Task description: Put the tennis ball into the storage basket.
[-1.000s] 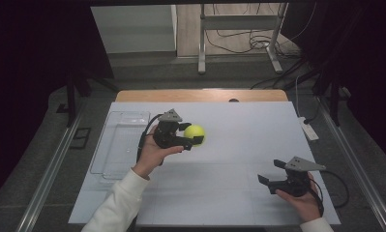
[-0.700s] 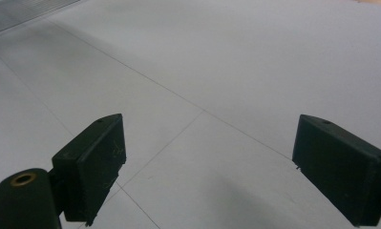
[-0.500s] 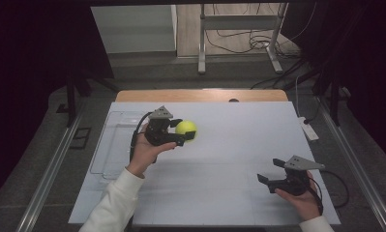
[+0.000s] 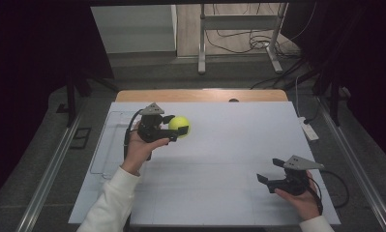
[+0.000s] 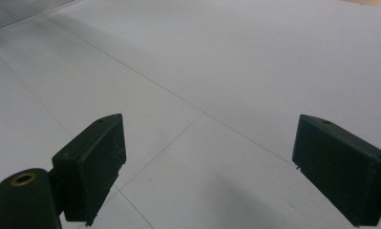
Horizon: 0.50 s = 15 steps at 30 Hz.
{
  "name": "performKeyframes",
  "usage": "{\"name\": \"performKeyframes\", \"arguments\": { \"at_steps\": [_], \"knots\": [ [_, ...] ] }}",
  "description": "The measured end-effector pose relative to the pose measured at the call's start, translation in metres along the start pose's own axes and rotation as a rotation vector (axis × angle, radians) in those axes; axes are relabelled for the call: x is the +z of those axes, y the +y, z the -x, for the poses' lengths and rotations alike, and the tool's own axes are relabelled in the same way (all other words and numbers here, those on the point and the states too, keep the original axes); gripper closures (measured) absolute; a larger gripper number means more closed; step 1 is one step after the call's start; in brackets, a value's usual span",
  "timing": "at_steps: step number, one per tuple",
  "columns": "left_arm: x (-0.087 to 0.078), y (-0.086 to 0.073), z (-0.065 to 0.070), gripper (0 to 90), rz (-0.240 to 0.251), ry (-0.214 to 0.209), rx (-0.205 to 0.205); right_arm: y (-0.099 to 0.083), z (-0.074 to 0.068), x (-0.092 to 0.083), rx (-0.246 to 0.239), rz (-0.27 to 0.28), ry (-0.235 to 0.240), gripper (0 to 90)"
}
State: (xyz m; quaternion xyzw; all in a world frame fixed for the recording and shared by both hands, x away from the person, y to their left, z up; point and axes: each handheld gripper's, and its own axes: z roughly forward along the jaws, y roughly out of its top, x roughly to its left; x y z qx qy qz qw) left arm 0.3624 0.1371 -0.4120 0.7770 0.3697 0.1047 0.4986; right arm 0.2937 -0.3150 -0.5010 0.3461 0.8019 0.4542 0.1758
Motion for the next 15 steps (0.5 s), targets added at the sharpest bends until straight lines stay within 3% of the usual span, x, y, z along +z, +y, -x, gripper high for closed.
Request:
{"name": "performKeyframes", "arguments": {
  "at_steps": [15],
  "knots": [
    [-0.010, 0.000, -0.012, 27.5, 0.023, 0.032, -0.027, 0.000, 0.000, 0.001, -0.003, -0.010, -0.003, 11.2]
  ]
}}
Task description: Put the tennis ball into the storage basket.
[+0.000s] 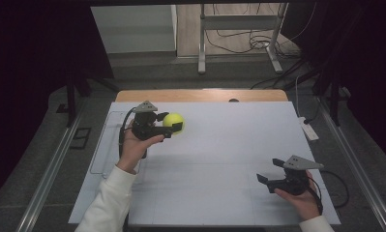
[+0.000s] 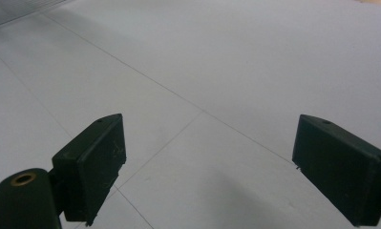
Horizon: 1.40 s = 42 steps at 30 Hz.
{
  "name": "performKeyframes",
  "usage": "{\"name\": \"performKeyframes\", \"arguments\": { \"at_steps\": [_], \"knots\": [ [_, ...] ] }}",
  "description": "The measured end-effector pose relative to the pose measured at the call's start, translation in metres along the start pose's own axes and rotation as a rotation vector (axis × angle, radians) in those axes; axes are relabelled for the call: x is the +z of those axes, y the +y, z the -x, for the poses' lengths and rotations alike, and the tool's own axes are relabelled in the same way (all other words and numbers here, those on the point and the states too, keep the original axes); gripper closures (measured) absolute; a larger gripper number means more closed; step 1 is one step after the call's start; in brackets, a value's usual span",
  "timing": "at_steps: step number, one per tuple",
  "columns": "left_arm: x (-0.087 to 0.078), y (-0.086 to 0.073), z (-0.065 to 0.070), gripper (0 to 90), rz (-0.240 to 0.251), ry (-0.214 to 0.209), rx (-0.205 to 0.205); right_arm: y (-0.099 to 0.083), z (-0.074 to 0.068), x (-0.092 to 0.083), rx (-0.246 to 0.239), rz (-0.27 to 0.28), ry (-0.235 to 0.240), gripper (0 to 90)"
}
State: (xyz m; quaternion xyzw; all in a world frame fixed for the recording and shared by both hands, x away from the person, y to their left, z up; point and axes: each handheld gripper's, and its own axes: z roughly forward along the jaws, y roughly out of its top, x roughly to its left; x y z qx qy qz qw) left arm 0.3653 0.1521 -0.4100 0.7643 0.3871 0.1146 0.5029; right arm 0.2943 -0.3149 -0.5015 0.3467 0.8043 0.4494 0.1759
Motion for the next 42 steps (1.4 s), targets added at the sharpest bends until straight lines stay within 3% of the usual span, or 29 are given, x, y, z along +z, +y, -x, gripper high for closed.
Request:
{"name": "performKeyframes", "arguments": {
  "at_steps": [42],
  "knots": [
    [-0.026, -0.003, -0.034, 27.5, 0.065, 0.094, -0.085, 0.000, 0.001, 0.001, 0.001, 0.001, -0.001, 11.2]
  ]
}}
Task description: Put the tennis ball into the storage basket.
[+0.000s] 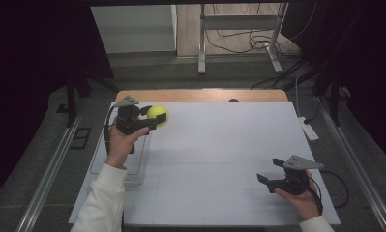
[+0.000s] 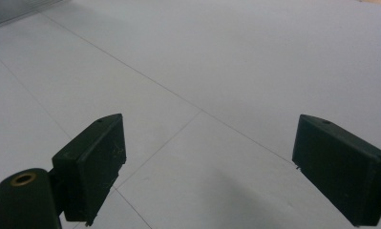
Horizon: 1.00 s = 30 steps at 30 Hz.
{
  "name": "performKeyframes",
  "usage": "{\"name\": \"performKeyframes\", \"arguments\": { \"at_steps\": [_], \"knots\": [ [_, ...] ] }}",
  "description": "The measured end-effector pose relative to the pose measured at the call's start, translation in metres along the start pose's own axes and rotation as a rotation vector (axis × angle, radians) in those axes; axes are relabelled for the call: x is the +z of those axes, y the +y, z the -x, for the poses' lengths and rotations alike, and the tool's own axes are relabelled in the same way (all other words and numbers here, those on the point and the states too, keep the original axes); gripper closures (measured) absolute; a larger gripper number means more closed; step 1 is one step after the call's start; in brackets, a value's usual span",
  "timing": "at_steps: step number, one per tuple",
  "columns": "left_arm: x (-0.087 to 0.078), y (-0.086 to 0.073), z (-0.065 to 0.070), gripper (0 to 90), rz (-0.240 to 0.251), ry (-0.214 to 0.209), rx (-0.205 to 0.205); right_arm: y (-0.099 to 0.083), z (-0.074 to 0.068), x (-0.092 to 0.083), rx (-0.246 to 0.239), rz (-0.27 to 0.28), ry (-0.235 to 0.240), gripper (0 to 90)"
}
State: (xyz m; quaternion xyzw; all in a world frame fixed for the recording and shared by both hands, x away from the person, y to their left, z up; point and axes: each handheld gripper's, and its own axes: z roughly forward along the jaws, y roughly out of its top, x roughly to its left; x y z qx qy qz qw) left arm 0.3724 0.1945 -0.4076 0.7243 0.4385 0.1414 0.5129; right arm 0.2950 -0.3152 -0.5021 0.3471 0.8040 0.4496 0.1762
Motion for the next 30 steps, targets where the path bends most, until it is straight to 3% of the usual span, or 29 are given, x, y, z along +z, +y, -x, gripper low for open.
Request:
{"name": "performKeyframes", "arguments": {
  "at_steps": [30],
  "knots": [
    [-0.013, -0.001, -0.023, 27.5, 0.039, 0.060, -0.050, 0.000, 0.000, 0.000, -0.003, -0.004, -0.001, 11.3]
  ]
}}
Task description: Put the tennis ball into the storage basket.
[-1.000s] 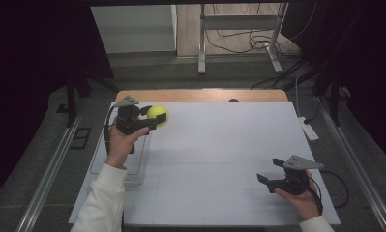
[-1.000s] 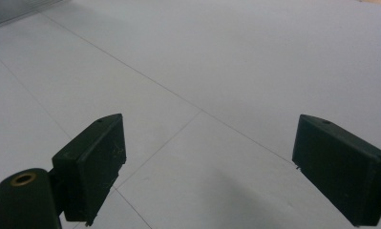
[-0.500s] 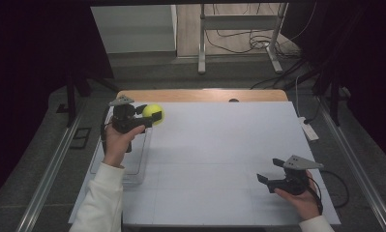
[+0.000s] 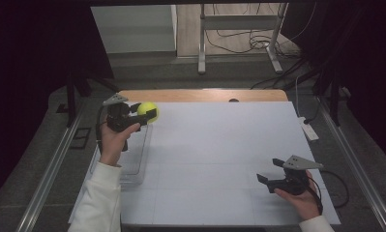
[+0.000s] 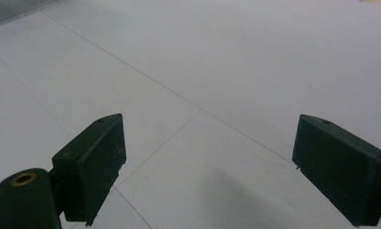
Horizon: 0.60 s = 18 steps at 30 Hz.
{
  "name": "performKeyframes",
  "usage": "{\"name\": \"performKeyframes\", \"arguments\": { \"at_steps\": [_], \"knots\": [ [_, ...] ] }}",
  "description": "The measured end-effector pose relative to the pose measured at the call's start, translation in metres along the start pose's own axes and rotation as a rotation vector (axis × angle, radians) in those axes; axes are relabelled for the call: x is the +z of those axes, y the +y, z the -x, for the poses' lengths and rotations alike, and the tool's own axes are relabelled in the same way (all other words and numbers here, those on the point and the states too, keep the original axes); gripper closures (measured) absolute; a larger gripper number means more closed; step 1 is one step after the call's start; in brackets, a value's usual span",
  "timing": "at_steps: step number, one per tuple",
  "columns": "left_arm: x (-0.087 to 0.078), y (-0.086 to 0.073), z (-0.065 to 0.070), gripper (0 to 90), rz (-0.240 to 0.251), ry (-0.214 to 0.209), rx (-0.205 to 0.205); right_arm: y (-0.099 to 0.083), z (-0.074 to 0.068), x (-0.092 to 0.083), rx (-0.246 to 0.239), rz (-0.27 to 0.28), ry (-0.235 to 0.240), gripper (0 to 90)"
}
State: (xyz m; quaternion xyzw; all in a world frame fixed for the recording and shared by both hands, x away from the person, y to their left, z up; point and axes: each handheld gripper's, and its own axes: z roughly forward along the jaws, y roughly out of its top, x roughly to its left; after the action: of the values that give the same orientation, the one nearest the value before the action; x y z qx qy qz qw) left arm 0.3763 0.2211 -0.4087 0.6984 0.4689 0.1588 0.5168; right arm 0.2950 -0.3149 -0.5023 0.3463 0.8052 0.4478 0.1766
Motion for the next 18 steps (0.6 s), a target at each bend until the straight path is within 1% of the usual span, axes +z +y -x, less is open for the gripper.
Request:
{"name": "performKeyframes", "arguments": {
  "at_steps": [4, 6, 11, 14, 18],
  "knots": [
    [-0.004, 0.000, -0.005, 27.5, 0.012, 0.012, -0.010, 0.000, 0.000, 0.000, 0.000, 0.000, 0.000, 11.2],
    [-0.005, 0.000, -0.007, 27.5, 0.015, 0.023, -0.010, 0.000, 0.000, 0.000, 0.000, 0.000, 0.000, 11.2],
    [-0.007, 0.000, -0.011, 27.5, 0.020, 0.032, -0.018, 0.000, 0.000, 0.000, -0.002, -0.002, -0.001, 11.2],
    [-0.008, 0.000, -0.014, 27.5, 0.024, 0.047, -0.017, 0.000, 0.000, 0.000, -0.001, -0.002, -0.001, 11.2],
    [-0.010, 0.000, -0.017, 27.5, 0.032, 0.054, -0.028, 0.000, 0.000, 0.000, -0.002, -0.002, -0.002, 11.2]
  ]
}}
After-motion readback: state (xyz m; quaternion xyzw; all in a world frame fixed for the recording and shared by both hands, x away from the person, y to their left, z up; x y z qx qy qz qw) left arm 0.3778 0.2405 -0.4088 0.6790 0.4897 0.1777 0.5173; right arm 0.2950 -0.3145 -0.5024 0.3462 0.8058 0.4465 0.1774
